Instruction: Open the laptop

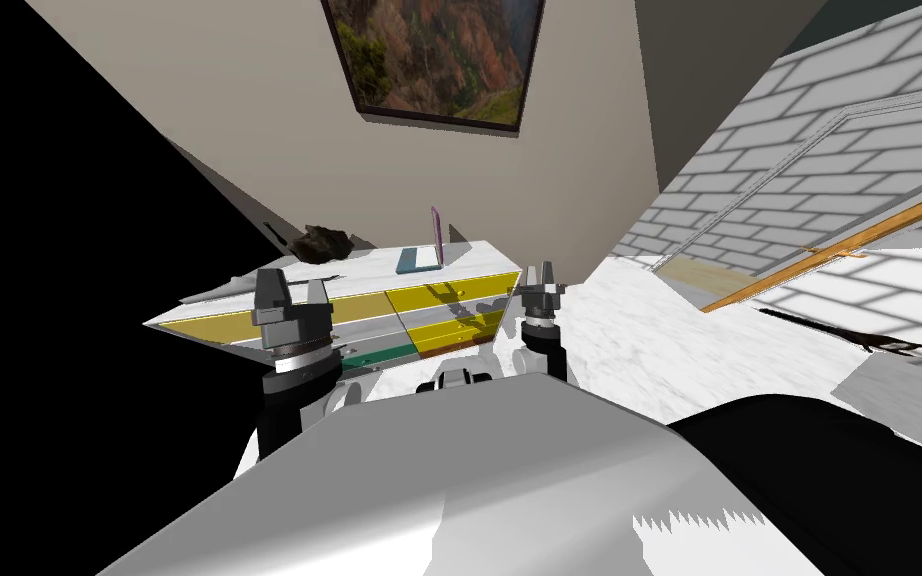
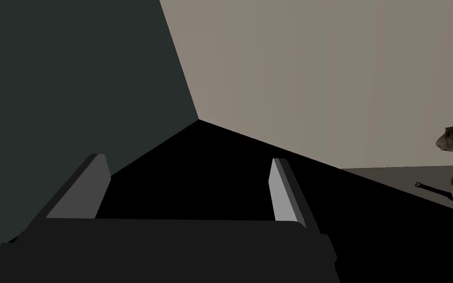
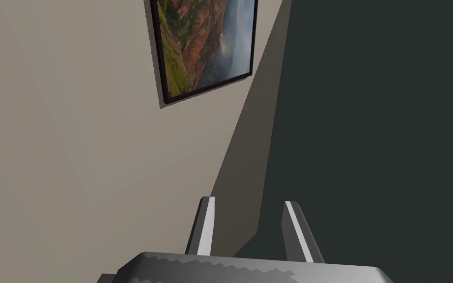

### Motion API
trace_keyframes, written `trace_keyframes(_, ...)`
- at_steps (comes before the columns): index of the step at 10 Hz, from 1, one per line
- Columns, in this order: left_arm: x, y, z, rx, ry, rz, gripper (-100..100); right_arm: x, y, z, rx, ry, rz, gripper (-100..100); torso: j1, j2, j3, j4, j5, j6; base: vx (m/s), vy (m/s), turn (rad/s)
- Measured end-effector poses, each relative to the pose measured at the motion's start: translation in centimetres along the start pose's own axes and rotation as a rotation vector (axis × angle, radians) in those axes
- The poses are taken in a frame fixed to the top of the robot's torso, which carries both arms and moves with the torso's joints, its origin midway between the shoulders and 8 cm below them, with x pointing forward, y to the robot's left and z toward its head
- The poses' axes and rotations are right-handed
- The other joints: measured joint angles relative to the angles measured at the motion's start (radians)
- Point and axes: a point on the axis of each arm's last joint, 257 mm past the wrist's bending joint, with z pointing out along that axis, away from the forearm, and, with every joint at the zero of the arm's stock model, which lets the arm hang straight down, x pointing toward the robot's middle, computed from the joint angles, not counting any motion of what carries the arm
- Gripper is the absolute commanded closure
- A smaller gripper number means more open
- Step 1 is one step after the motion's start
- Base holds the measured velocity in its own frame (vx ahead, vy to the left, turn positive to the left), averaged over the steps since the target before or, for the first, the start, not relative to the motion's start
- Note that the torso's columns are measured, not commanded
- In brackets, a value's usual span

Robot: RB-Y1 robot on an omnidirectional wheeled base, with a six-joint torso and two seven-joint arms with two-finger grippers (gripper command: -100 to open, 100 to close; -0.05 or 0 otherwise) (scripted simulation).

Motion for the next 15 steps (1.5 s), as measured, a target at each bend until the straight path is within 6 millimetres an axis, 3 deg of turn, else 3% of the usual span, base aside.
trace_keyframes(2, 0.5, 0.3, 0.2, -0.006, 0.041, 0.012, -100, 0.0, 0.0, 0.0, 0.001, 0.0, 0.0, 0, -0.001, 0.042, -0.089, 0.043, 0.0, 0.0, 0.016, -0.028, -0.028)
trace_keyframes(7, 1.3, 1.8, 0.8, -0.062, 0.136, 0.053, -100, 0.0, 0.0, 0.0, 0.001, 0.0, 0.0, 0, 0.0, 0.046, -0.094, 0.047, 0.0, 0.0, 0.041, -0.05, -0.042)
trace_keyframes(15, 0.9, 4.5, 2.0, -0.171, 0.191, 0.108, -100, 0.0, 0.0, 0.0, 0.001, 0.0, 0.0, 0, 0.0, 0.046, -0.094, 0.047, 0.0, 0.0, 0.032, -0.049, -0.039)
